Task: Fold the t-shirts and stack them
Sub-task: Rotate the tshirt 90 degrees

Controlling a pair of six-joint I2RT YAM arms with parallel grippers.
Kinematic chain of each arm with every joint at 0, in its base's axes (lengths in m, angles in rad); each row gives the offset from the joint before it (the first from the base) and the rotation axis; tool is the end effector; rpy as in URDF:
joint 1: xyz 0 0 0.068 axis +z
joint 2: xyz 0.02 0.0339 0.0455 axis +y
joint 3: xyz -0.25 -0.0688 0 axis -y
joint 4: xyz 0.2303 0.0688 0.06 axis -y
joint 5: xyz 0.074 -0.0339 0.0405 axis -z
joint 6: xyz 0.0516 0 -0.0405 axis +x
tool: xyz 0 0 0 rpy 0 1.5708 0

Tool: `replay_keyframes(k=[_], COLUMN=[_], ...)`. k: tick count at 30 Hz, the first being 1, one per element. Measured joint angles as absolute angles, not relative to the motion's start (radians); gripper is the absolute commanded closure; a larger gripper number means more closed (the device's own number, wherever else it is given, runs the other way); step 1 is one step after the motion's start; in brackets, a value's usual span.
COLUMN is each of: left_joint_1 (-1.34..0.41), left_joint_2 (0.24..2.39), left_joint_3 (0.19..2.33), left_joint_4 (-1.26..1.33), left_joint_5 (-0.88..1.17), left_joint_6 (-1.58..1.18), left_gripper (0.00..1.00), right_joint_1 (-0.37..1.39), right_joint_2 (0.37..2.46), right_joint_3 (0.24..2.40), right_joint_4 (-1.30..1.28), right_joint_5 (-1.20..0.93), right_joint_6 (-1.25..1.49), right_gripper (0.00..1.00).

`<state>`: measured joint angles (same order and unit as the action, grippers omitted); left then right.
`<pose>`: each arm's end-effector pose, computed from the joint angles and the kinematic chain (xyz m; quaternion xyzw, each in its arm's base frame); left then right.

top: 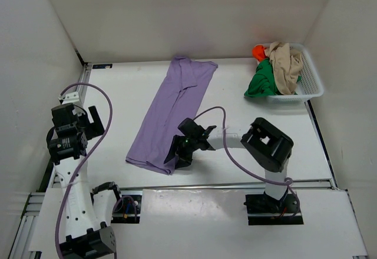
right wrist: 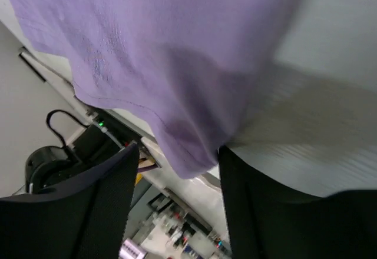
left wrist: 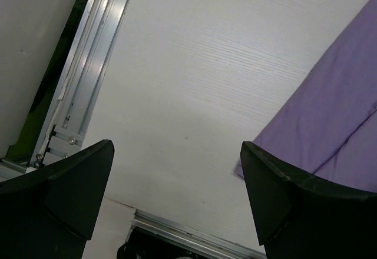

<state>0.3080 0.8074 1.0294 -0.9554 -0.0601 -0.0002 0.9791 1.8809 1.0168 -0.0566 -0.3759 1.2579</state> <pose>0.1437 0.0490 0.3193 -0.1522 0.9005 0.0894 0.3974 0.1880 0.3138 0.1183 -0.0703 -0.9302 -0.3596 0.0221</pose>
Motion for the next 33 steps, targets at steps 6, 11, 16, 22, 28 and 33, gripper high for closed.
replay_keyframes(k=[6,11,16,22,28,33], left_joint_1=[0.308,0.274,0.106,-0.324,-0.688,-0.694], left_joint_2=[0.783,0.808,0.97,1.163,1.124,1.122], left_joint_3=[1.029,1.045,1.095,1.175,1.152,0.952], left_joint_4=[-0.993,-1.085,-1.157,-1.156,-0.989,-0.871], left_joint_5=[-0.052,0.013,-0.006,-0.126,-0.164,-0.021], left_joint_6=[-0.001,-0.001,-0.001,0.0,0.002,0.001], left_gripper=[0.08,0.14,0.17,0.17,0.15,0.16], right_joint_1=[0.988,0.929,0.815,0.707,0.574,0.591], right_joint_2=[1.942,1.818,1.651,1.491,1.338,1.317], right_joint_3=[1.023,0.866,0.727,0.637,0.605,0.614], right_joint_4=[-0.019,-0.049,-0.189,-0.316,-0.403,-0.422], right_joint_5=[-0.449,-0.45,-0.44,-0.444,-0.462,-0.457], right_joint_6=[1.286,1.217,1.054,0.84,0.688,0.665], right_gripper=[0.95,1.0,0.94,0.45,0.41,0.41])
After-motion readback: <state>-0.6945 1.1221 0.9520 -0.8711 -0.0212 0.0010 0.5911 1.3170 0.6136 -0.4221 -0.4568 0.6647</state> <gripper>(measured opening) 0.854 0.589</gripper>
